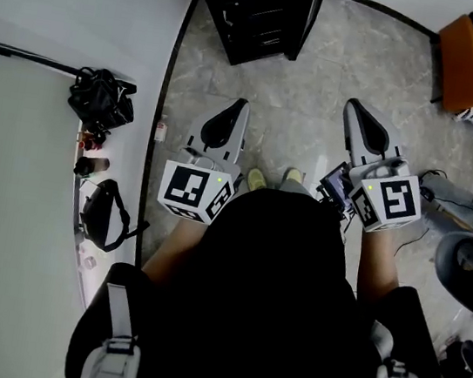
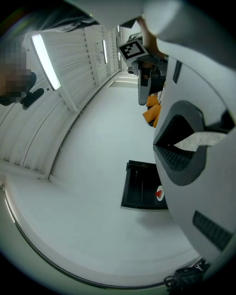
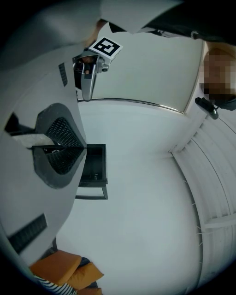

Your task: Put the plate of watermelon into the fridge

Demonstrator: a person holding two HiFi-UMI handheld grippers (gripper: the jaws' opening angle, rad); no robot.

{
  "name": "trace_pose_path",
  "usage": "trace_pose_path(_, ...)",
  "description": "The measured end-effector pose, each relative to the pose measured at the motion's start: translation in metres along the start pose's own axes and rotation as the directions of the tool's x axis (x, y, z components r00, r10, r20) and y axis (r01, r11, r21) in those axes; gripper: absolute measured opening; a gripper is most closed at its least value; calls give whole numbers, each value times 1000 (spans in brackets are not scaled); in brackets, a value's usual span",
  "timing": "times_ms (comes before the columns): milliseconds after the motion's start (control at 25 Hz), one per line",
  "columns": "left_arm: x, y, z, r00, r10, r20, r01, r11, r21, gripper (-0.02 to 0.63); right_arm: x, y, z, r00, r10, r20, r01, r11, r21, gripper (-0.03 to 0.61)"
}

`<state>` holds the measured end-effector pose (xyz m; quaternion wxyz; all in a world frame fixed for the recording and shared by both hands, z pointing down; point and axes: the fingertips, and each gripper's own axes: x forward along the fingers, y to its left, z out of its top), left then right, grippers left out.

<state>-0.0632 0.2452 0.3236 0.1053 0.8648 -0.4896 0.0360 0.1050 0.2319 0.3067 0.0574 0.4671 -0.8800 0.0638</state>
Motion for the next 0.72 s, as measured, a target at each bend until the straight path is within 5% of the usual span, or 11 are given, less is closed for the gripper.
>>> trace_pose_path(720, -10, 9, -21, 999, -21, -35, 20, 1000, -15, 9, 8, 17, -20, 1000, 0, -21, 0, 1000, 14, 14)
